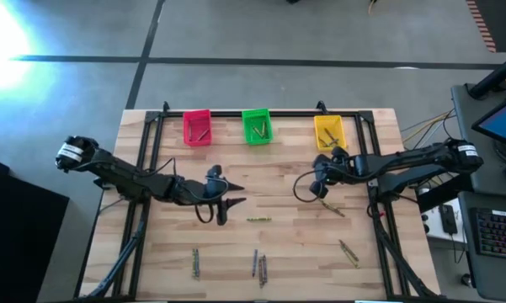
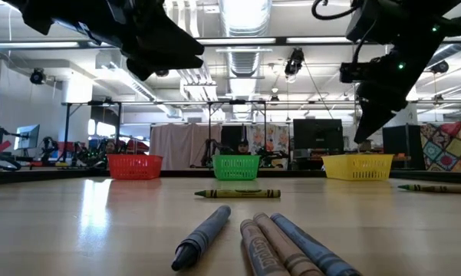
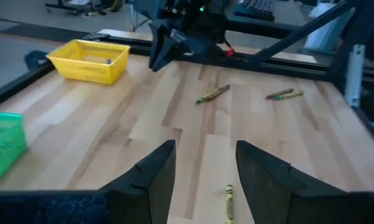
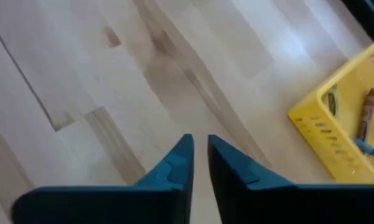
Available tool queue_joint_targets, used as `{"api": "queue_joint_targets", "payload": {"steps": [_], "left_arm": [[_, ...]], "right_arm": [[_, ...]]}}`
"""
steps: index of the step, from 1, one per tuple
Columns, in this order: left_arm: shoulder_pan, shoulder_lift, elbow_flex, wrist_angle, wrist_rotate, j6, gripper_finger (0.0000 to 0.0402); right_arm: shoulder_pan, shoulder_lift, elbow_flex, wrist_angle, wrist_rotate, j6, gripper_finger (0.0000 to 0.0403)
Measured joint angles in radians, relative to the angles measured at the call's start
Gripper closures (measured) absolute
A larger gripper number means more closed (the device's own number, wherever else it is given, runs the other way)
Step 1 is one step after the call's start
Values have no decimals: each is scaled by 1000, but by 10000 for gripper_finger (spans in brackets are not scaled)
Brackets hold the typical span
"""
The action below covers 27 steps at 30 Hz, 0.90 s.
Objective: Sort crayons
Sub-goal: Put the green crayon into the yellow basket
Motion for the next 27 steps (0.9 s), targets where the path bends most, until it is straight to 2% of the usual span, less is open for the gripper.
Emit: {"api": "queue_joint_targets", "payload": {"steps": [5,11,14,16,17,21,23,27], "left_arm": [[2,0,0,1,-82,21,249],[2,17,0,19,-86,20,249],[2,35,0,24,-80,13,249],[2,41,0,27,-80,11,249],[2,45,0,34,-80,9,249],[3,47,0,64,-80,6,249],[3,64,0,98,-80,4,249],[3,159,0,208,-65,2,249]], "right_arm": [[0,-1,18,-7,0,-111,292],[-2,0,18,-16,-6,-144,187],[-2,1,18,-35,-10,-117,158],[2,1,17,-53,-10,-92,176],[11,1,17,-56,-8,-87,199],[33,1,23,-57,-29,-96,357],[34,1,32,-48,-55,-79,374],[31,0,45,-40,-93,-45,346]]}}
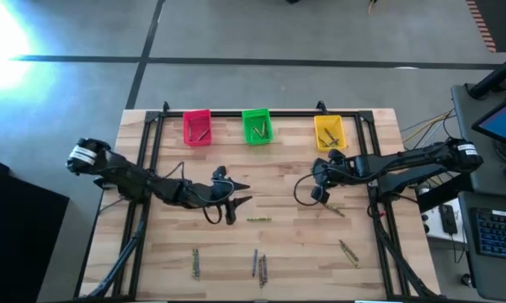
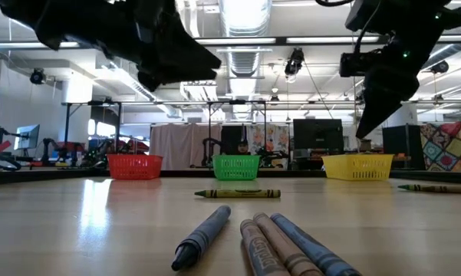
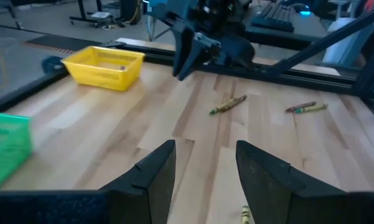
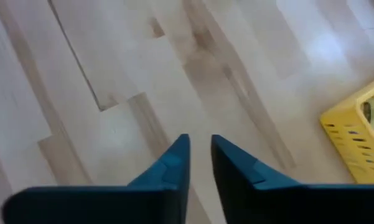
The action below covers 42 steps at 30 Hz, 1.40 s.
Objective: Sort crayons
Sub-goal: Put the green crayon into the yellow basket
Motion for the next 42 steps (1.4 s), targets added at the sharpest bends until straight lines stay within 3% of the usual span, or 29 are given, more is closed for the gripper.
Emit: {"api": "queue_joint_targets", "payload": {"steps": [8,12,14,16,20,22,26,33,36,39,42], "left_arm": [[0,164,-1,184,62,-31,249],[0,175,-1,198,68,-31,249],[0,166,-1,195,68,-26,249],[-1,150,-1,197,68,-22,249],[-3,112,-2,168,77,-20,249],[-6,107,-8,167,79,-20,249],[-7,122,-19,190,71,-28,249],[-13,167,-74,368,71,-47,249],[-17,167,-102,413,72,-50,249],[-19,156,-130,459,72,-50,249],[-19,143,-162,517,71,-50,249]], "right_arm": [[8,1,-3,-11,-227,77,234],[19,1,-1,-33,-206,131,193],[27,1,3,-45,-144,137,202],[30,1,3,-48,-106,135,243],[30,0,3,-44,-175,107,358],[30,0,3,-44,-204,109,383],[35,0,-9,-38,-224,107,349],[42,0,-72,8,-232,141,212],[44,0,-77,68,-224,186,175],[56,0,-59,60,-152,217,182],[59,-9,7,-8,-126,167,241]]}}
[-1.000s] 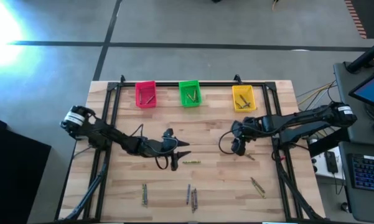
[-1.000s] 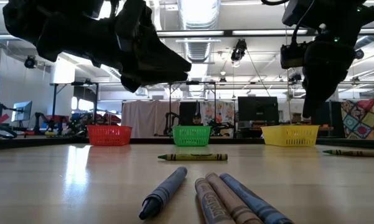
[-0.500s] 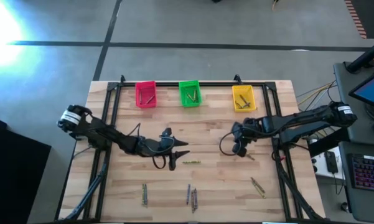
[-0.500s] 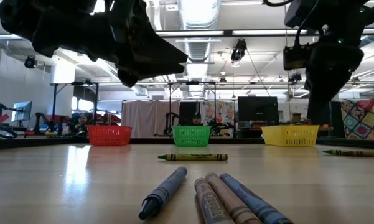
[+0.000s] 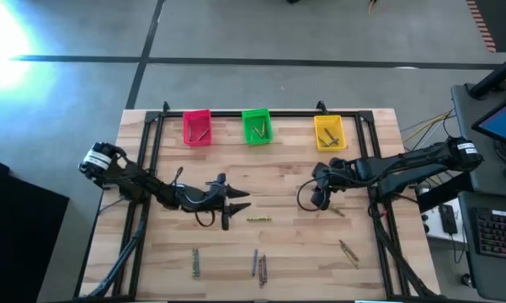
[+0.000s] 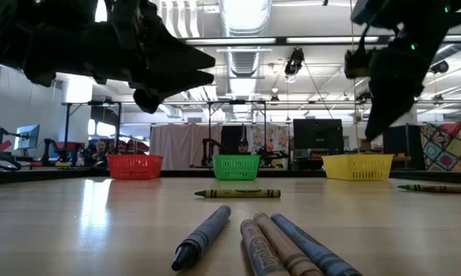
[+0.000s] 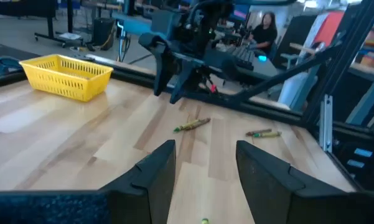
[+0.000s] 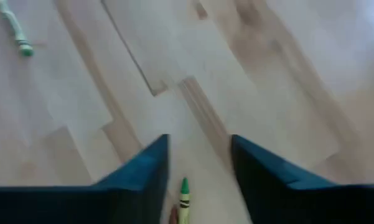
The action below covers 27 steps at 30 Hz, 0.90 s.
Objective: Sort crayons
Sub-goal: Put the green crayon into the yellow basket
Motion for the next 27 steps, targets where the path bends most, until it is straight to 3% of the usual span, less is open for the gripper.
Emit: {"api": "queue_joint_targets", "payload": {"steps": [5,12,17,22,27], "left_arm": [[0,-13,-28,52,-8,2,249],[-13,-14,-34,54,-7,-9,249],[-34,-14,-34,53,-7,-11,249],[-38,-14,-35,46,-7,-11,249],[-38,-14,-35,42,-7,-5,249]], "right_arm": [[-4,-33,122,-52,-14,-63,347],[3,-44,150,-49,-16,-109,344],[30,16,66,22,-17,-38,386],[31,30,85,-60,-78,0,356],[31,11,135,-201,-74,-46,275]]}}
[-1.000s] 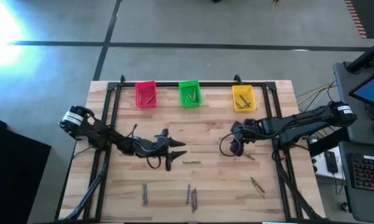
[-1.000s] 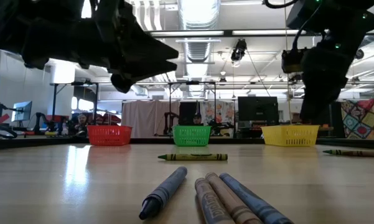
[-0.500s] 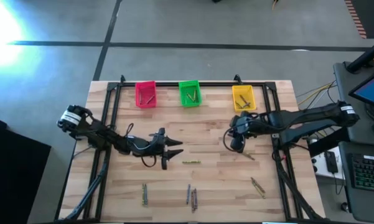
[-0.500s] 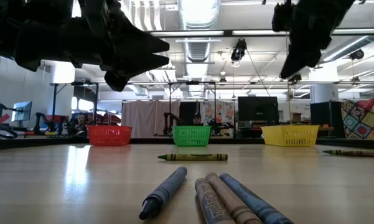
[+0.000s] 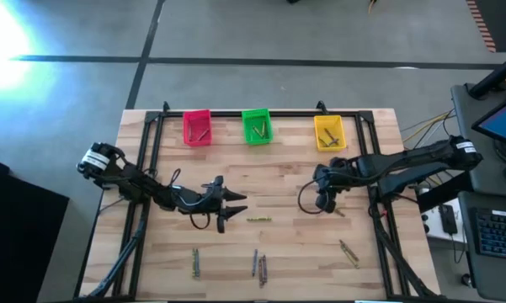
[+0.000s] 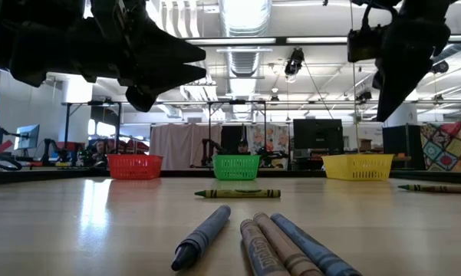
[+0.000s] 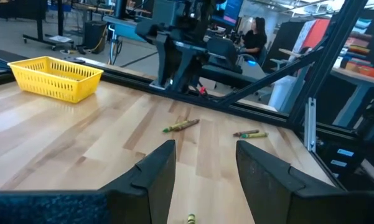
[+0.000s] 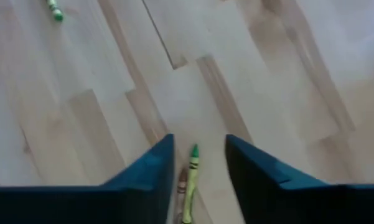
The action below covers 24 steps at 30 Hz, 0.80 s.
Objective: Sort crayons
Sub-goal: Put the green crayon into the yellow basket
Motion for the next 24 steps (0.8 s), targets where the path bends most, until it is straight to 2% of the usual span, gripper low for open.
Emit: {"api": "queue_joint_targets", "payload": {"steps": [4,7,10,12,13,15,20,22,24], "left_arm": [[1,0,0,0,0,1,249],[1,0,0,-3,0,0,249],[1,0,0,-7,0,-4,249],[1,0,0,-7,0,-5,249],[1,0,0,-7,0,-5,249],[1,0,0,-8,0,-5,249],[5,0,0,-8,-1,2,249],[6,0,0,-8,-2,2,249],[7,0,0,-8,-2,3,249]], "right_arm": [[0,-2,-1,-9,45,-34,193],[-3,22,-42,-9,52,30,145],[4,71,-113,28,133,136,116],[26,104,-153,65,194,188,115],[42,118,-163,84,201,193,123],[69,143,-162,119,193,186,165],[92,153,-79,117,147,112,360],[89,131,-33,91,145,93,370],[68,106,25,33,155,78,353]]}}
